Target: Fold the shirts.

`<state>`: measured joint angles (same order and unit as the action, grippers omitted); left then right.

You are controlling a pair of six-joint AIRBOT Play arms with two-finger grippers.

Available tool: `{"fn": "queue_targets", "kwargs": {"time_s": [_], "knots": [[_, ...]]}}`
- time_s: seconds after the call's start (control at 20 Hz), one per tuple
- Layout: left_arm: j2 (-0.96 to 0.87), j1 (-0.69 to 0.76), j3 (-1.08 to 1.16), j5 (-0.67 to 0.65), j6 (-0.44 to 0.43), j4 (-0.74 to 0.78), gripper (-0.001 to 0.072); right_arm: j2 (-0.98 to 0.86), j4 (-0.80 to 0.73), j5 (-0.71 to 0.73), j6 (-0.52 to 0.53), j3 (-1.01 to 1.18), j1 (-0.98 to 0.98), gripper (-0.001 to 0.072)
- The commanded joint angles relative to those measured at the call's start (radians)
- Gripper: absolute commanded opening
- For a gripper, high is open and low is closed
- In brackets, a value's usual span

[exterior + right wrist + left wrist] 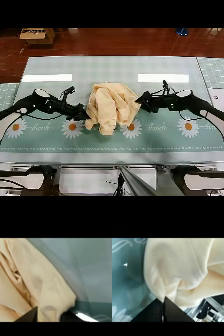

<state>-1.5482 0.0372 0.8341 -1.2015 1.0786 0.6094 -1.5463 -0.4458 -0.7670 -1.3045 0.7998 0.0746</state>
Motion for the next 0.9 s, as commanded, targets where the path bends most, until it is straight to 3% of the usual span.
{"fn": "queue_targets", "kwargs": {"time_s": [0.0,0.05,0.2,0.35,0.55,0.85], "knots": [[0.006,-0.001,0.058,0.000,-0.019,-0.002,0.0017,-0.043,0.041,0.123,-0.015,0.000,0.053,0.0219],[0.014,0.000,0.097,-0.002,-0.018,-0.002,0.0017,-0.041,0.049,0.099,-0.005,0.012,0.043,0.0029],[0.082,-0.004,0.253,-0.019,-0.014,0.000,0.0016,0.043,0.024,-0.087,0.182,0.106,-0.014,0.0026],[0.192,-0.032,0.444,-0.038,-0.010,0.011,0.0016,0.235,-0.088,-0.217,0.162,0.237,-0.120,0.0026],[0.342,-0.119,0.788,-0.085,0.074,0.098,0.0016,0.504,-0.187,-0.232,0.094,0.457,-0.287,0.0026],[0.544,-0.185,1.268,-0.090,0.201,0.409,0.0016,0.744,-0.293,-0.242,-0.012,0.771,-0.435,0.0026]]}}
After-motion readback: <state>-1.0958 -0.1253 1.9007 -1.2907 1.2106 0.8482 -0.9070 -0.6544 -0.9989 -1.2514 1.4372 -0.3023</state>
